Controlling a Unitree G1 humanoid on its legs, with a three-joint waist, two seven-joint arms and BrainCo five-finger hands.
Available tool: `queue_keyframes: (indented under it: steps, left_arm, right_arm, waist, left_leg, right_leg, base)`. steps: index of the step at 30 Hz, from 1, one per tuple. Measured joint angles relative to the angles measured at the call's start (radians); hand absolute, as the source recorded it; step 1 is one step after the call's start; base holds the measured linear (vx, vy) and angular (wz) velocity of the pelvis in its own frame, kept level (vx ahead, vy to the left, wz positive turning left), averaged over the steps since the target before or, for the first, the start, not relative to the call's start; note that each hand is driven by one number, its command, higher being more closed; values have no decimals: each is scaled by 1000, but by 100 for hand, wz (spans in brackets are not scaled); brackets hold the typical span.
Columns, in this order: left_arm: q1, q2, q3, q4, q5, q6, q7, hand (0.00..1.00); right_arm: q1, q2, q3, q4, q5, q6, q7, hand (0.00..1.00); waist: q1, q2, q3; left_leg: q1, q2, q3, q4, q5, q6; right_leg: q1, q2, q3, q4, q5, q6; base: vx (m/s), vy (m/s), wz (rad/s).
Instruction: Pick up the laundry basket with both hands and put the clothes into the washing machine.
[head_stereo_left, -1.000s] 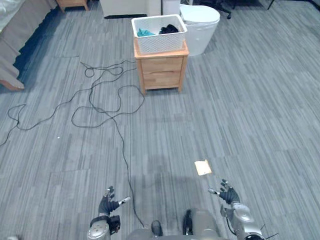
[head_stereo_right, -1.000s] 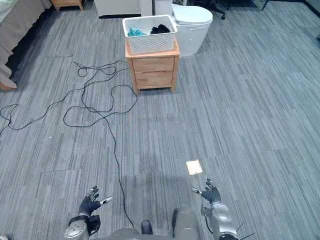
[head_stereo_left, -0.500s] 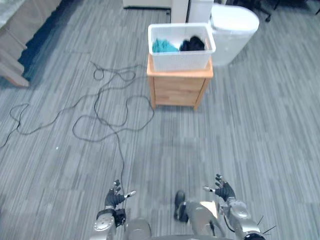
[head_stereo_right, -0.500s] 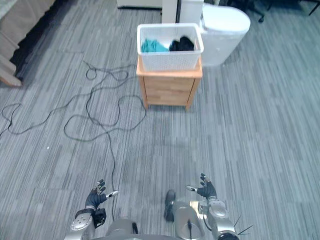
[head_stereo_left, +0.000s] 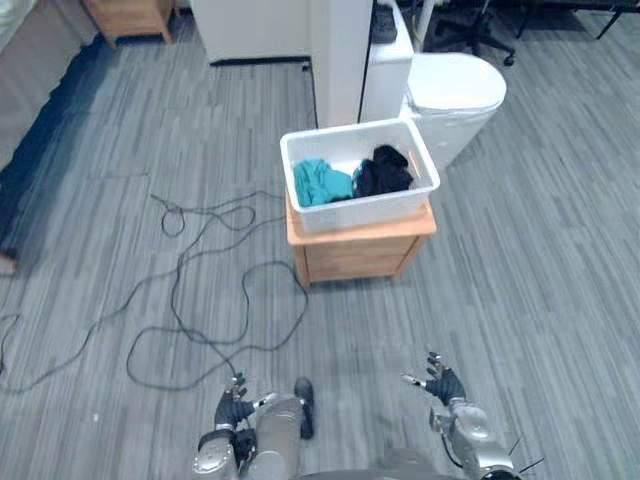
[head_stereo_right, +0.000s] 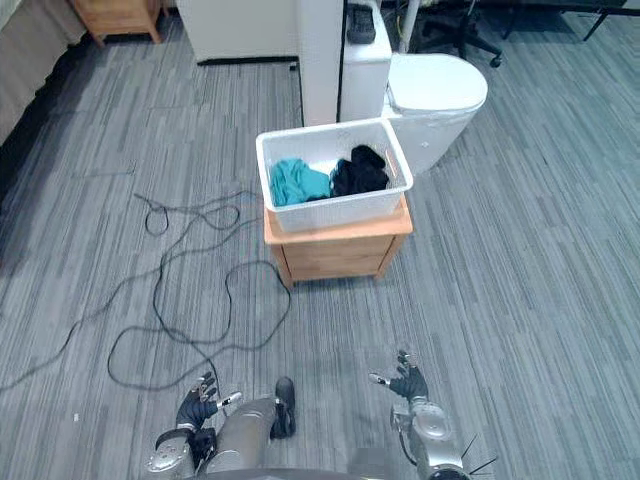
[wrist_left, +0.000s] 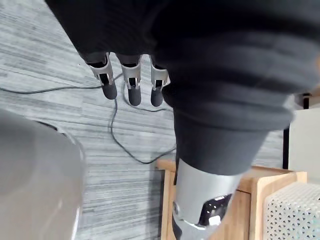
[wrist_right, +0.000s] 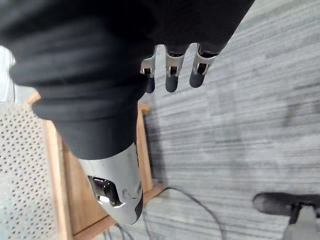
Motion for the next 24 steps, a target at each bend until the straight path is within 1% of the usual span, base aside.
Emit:
queue_keyframes:
  steps: [1,2,3,4,5,6,7,8,9,10,11,12,13,14,15,16,17,18,19,20,21,22,23,24]
  left_arm:
    - [-1,5,1,1,0,0,-1,0]
    - [0,9,0,4,0,1,-1,0]
    - [0,13,0,7,1,2,-1,0]
    - [0,17,0,7,2,2,-1,0]
    - [3,21,0,13,5,2,-1,0]
    - [7,30,1,22,10,2,-1,0]
    - [2,14,3,49,11,5,1,0]
    - [9,0,1,51,15,3,-5,0]
    - [3,-11,2,51,16,2,-4,0]
    - [1,-16,2,51,17,1,-4,0]
    - [-1,-24,3,51,18,2,-4,0]
    - [4,-33,9,51,18,2,-4,0]
    - [7,-40,10,52,18,2,-4,0]
    - [7,-51,10,52,17,2,-6,0]
    - [7,-59,10,51,17,2,-6,0]
    - [6,-61,11,47,16,0,-9,0]
    - [6,-61,12,47,16,0,-9,0]
    - [8,-60,15,49,15,1,-9,0]
    - [13,-61,15,50,13,2,-7,0]
    - [17,-63,14,49,13,2,-5,0]
    - [18,-58,14,52,11,2,-5,0]
    - [26,-52,16,47,10,0,-4,0]
    - [27,-49,17,47,10,1,-4,0]
    - [26,-38,17,47,8,1,-6,0]
  right_arm:
    - [-1,-1,-1,-1,0,-1,0,0]
    - [-1,-1,-1,-1,0,-1,0,0]
    - [3,-3,-1,-1,0,-1,0,0]
    - [3,-5,-2,-1,0,-1,0,0]
    - [19,-3,-1,-1,0,1,0,0]
    - [49,3,1,-1,0,2,2,0]
    - [54,-9,-1,2,0,4,1,0]
    - [57,-20,-3,-2,0,6,2,0]
    - [51,-28,-7,-9,0,4,5,0]
    - [48,-29,-11,-9,0,4,9,0]
    - [52,-30,-12,-8,0,4,16,0]
    - [65,-30,-8,-9,1,4,18,0]
    - [66,-31,-7,-10,2,3,18,0]
    - [77,-33,-9,-10,2,3,17,0]
    - [76,-33,-14,-11,2,2,16,0]
    - [70,-35,-27,-17,2,2,15,0]
    - [62,-36,-33,-19,2,2,14,0]
    - [50,-41,-41,-20,2,1,10,0]
    - [51,-45,-48,-22,0,0,6,0]
    - [56,-50,-48,-24,-1,0,1,0]
    - [64,-48,-52,-25,-2,4,-5,0]
    - [86,-51,-51,-47,-13,2,-4,0]
    - [89,-52,-53,-53,-19,0,-5,0]
    - [103,-52,-63,-64,-29,0,-7,0]
  waist:
    - [-12,2,1]
    - [-17,4,1]
    - [-25,1,0]
    - [-29,3,1]
    - [-31,-1,-1]
    - [-28,-34,-10]
    - [-33,-15,-9]
    - [-27,12,-28]
    - [-40,21,-31]
    - [-42,26,-31]
    - [-42,32,-29]
    - [-36,28,-26]
    - [-27,25,-25]
    - [-14,22,-24]
    - [-12,19,-24]
    - [-1,14,-22]
    - [8,22,-24]
    - [14,25,-25]
    - [14,29,-26]
    - [11,42,-33]
    - [12,56,-39]
    - [12,42,-49]
    - [11,37,-51]
    - [7,23,-60]
  left_leg:
    - [40,10,-3,-25,0,0]
    - [52,14,-4,-32,0,0]
    - [69,25,-5,-34,-6,-11]
    - [83,34,-4,-34,-17,-29]
    - [114,37,1,-33,-47,-80]
    - [150,22,-1,-28,-76,-122]
    - [168,31,-10,-21,-89,-137]
    - [167,67,-13,-6,-78,-153]
    - [157,75,-27,37,-69,-167]
    - [142,84,-29,75,-67,-171]
    - [98,110,-29,208,-50,-202]
    - [32,141,-30,396,5,-258]
    - [5,154,-27,475,-8,-252]
    - [-37,167,-23,547,-52,-207]
    - [-68,167,-14,545,-70,-183]
    - [-103,164,-10,492,-81,-165]
    - [-120,161,-13,449,-83,-161]
    - [-142,147,-33,343,-82,-162]
    - [-140,137,-57,188,-55,-183]
    - [-138,138,-71,119,-6,-187]
    - [-123,143,-86,87,31,-198]
    - [-102,122,-81,54,37,-207]
    - [-92,112,-82,34,39,-203]
    - [-73,93,-77,-20,50,-188]
  right_leg:
    - [-49,17,-47,-98,-13,4]
    - [-73,24,-61,-157,-14,7]
    - [-116,46,-68,-312,2,23]
    - [-126,61,-71,-390,29,21]
    - [-136,91,-78,-544,139,-4]
    - [-136,103,-65,-633,344,-86]
    - [-131,108,-66,-597,325,-82]
    - [-130,124,-77,-582,297,-88]
    - [-119,132,-92,-584,255,-85]
    - [-110,140,-93,-589,245,-87]
    - [-67,162,-96,-617,231,-94]
    - [3,181,-91,-672,229,-98]
    - [41,187,-90,-699,228,-100]
    - [101,190,-81,-737,225,-104]
    - [134,190,-73,-760,225,-103]
    - [151,189,-55,-777,225,-103]
    - [153,189,-40,-778,224,-102]
    - [155,184,-11,-778,218,-92]
    - [166,185,-1,-777,209,-71]
    - [170,192,-1,-775,201,-59]
    - [180,199,21,-777,192,-41]
    - [189,180,30,-793,193,-24]
    - [195,171,29,-801,194,-18]
    - [195,152,29,-811,194,-8]
  base:
    - [486,31,20]
    - [451,-20,24]
    - [450,-59,22]
    - [551,-82,29]
    - [581,-120,22]
    - [493,-118,22]
    - [397,-100,1]
    - [475,-161,0]
    - [465,-163,-6]
    - [541,-226,3]
    - [421,-159,-5]
    - [410,-140,-9]
    - [379,-105,-17]
    - [327,-81,-17]
    - [360,-69,-29]
    - [265,-22,-35]
    - [222,44,-62]
    - [184,96,-62]
    - [178,113,-51]
    - [176,144,-36]
    - [158,135,-32]
    - [158,141,-26]
    - [176,172,-6]
    - [166,155,7]
